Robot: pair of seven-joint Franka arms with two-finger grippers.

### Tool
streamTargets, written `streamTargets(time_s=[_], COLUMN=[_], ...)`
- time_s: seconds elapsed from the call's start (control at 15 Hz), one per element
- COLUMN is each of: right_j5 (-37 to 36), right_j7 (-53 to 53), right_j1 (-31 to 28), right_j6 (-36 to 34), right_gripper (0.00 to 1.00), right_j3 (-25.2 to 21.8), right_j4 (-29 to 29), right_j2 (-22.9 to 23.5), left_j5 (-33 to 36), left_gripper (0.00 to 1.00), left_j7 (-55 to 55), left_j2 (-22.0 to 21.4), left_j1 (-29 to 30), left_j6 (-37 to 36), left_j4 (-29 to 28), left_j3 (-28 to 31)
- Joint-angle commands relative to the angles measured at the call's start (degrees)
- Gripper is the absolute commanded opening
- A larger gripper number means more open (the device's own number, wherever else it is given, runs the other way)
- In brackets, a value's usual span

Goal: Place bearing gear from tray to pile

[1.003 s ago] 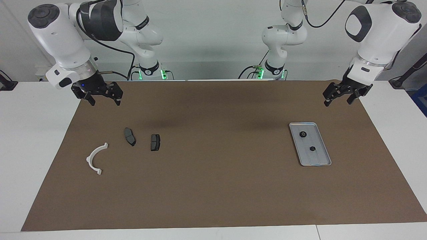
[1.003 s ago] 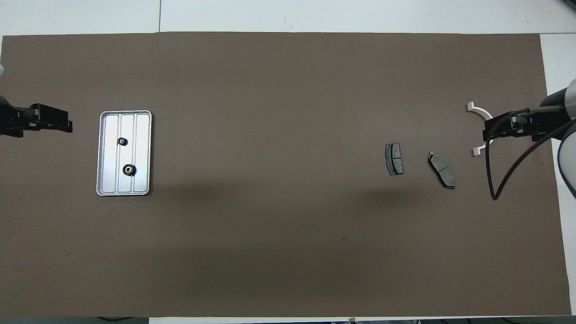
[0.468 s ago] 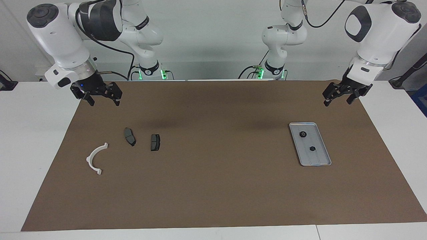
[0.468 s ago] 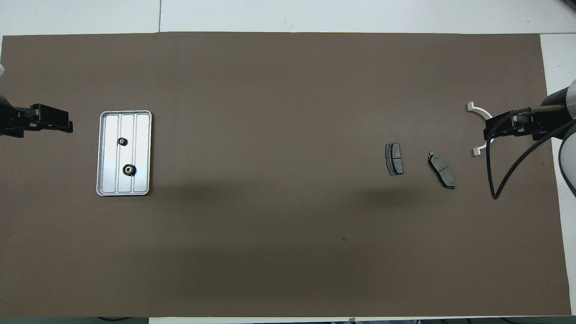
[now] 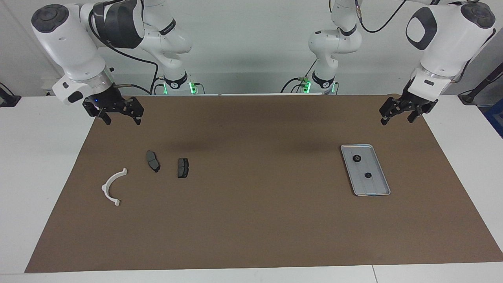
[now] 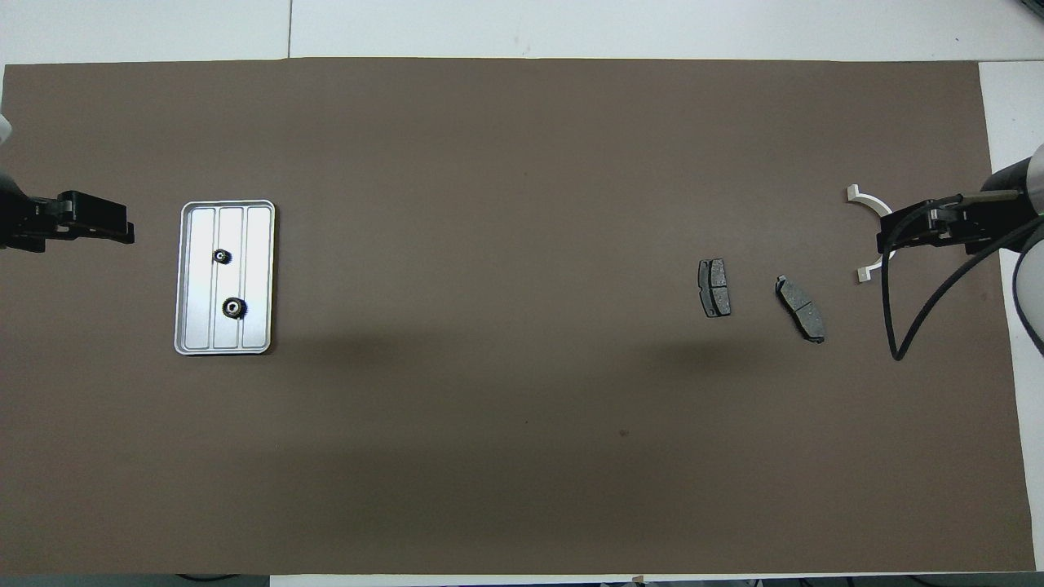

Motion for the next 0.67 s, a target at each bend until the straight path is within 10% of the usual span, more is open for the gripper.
streamTargets(time_s=[0.0, 0.6], right_j5=[-0.4, -0.4], right_j7=[-0.8, -0.8], right_j1=[-0.7, -0.8], right_j6=[1.6, 2.0], right_gripper=[1.0, 1.0], right_j3=[0.3, 0.2], right_j4=[-1.7, -1.7], right_j2=[-1.1, -1.1], left_j5=[0.5, 0.5], left_gripper=[1.0, 1.0], left_j7=[-0.2, -0.6], left_j2=[-0.7, -6.5], left_j1=[0.5, 0.1], left_j6=[0.4, 16.0], left_j4=[-1.2, -22.3], left_j3=[-0.7, -0.3])
